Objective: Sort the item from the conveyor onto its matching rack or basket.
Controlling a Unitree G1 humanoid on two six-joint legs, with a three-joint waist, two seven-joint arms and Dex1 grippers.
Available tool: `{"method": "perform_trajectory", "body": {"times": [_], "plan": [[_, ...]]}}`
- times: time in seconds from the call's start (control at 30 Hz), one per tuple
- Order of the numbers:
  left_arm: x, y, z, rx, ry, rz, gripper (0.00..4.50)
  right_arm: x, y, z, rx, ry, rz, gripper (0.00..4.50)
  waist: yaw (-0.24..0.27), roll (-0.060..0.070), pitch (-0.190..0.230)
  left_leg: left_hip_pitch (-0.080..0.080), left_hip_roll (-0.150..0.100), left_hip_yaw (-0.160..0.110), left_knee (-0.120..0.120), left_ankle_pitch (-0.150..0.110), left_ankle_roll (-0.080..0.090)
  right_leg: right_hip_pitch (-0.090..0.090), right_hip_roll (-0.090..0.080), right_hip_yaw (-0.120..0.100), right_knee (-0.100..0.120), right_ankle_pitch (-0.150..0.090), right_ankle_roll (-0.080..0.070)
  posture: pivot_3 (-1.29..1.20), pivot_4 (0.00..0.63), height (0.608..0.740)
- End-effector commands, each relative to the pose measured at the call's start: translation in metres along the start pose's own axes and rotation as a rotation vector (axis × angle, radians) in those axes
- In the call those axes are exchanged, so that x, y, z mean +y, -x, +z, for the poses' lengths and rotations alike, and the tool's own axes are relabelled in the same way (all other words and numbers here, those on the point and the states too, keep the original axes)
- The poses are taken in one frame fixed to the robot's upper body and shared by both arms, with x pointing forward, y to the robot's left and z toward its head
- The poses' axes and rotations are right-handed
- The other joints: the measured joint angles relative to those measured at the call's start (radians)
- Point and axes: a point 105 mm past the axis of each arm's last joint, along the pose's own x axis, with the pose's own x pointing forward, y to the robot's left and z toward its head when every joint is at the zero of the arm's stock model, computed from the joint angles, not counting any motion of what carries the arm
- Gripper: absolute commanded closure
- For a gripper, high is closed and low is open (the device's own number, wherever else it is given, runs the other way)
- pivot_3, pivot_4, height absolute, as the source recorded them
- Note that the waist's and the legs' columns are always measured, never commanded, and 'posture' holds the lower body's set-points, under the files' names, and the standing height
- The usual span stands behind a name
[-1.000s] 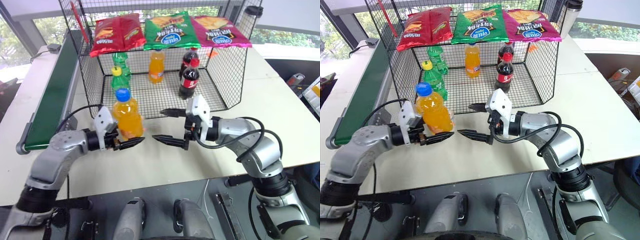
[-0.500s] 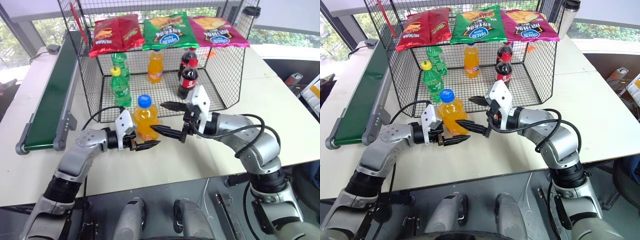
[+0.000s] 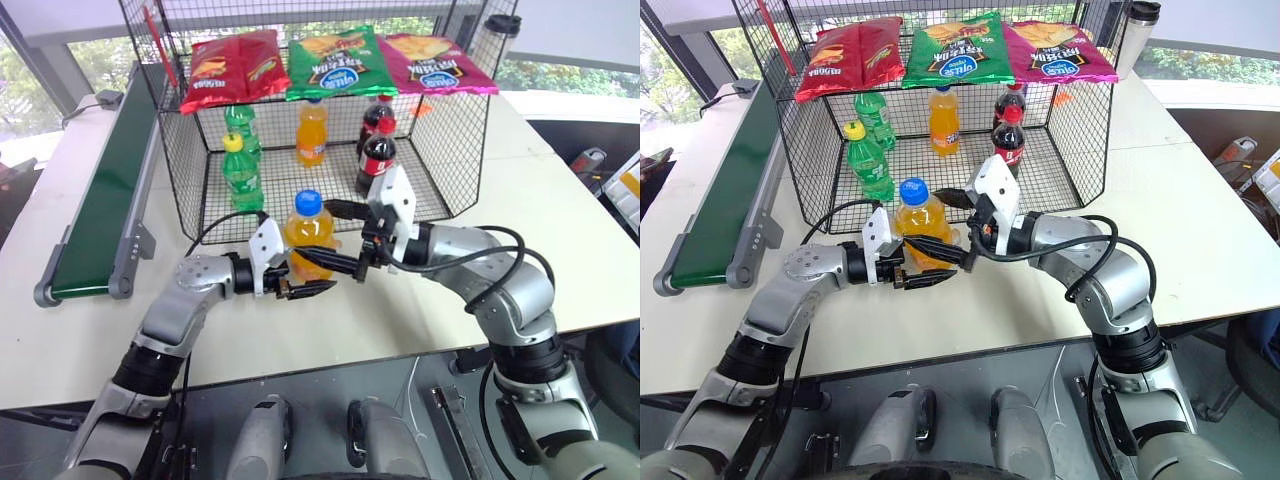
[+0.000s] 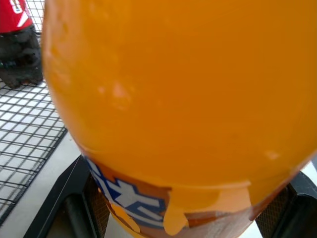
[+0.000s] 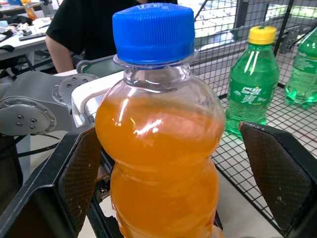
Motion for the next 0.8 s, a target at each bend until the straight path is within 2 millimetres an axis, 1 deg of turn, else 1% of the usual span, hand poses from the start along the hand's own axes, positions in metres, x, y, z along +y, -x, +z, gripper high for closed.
{"method": "perform_trajectory", "body": {"times": [0.03,0.07,0.13,0.17,0.57,0.63,0.67,0.8], "plan": [[-0.0001,-0.0056,0.0235,-0.067,-0.071,-0.015,1.51,0.0024,-0.0032,0.0145,-0.048,0.027,0.014,0.54,-0.001,0.0,0.0,0.0,0.0,0.0,0.0,0.0,0.0,0.0,0.0,0.0,0.0,0.0,0.0,0.0,0.15,0.739],[-0.0002,-0.0058,0.0237,-0.068,-0.071,-0.016,1.51,0.0019,-0.0033,0.0147,-0.051,0.025,0.011,0.88,-0.001,0.0,0.0,0.0,0.0,0.0,0.0,0.0,0.0,0.0,0.0,0.0,0.0,0.0,0.0,0.0,0.15,0.739],[-0.0004,-0.0057,0.0232,-0.067,-0.072,-0.017,1.51,0.0006,-0.003,0.0149,-0.057,0.021,0.007,1.76,-0.001,0.0,0.0,0.0,0.0,0.0,0.0,0.0,0.0,0.0,0.0,0.0,0.0,0.0,0.0,0.0,0.15,0.739],[-0.0002,-0.0056,0.023,-0.066,-0.071,-0.016,1.51,-0.0002,-0.0028,0.0147,-0.058,0.021,0.005,2.1,-0.001,0.0,0.0,0.0,0.0,0.0,0.0,0.0,0.0,0.0,0.0,0.0,0.0,0.0,0.0,0.0,0.15,0.739],[0.0075,-0.0043,0.0213,-0.036,-0.051,0.039,1.51,-0.0028,-0.0021,0.0107,-0.041,0.025,-0.018,2.13,-0.001,0.0,0.0,0.0,0.0,0.0,0.0,0.0,0.0,0.0,0.0,0.0,0.0,0.0,0.0,0.0,0.15,0.739],[0.0088,-0.0041,0.0215,-0.034,-0.052,0.044,0.48,-0.0028,-0.002,0.0104,-0.04,0.024,-0.019,2.13,0.0,0.0,0.0,0.0,0.0,0.0,0.0,0.0,0.0,0.0,0.0,0.0,0.0,0.0,0.0,0.0,0.15,0.739],[0.0089,-0.0042,0.0217,-0.036,-0.052,0.043,0.09,-0.0028,-0.002,0.0104,-0.04,0.024,-0.02,2.13,0.0,0.0,0.0,0.0,0.0,0.0,0.0,0.0,0.0,0.0,0.0,0.0,0.0,0.0,0.0,0.0,0.15,0.739],[0.0065,-0.0048,0.0222,-0.038,-0.037,0.02,0.03,-0.0029,-0.0018,0.0106,-0.04,0.023,-0.024,2.13,-0.001,0.0,0.0,0.0,0.0,0.0,0.0,0.0,0.0,0.0,0.0,0.0,0.0,0.0,0.0,0.0,0.15,0.739]]}}
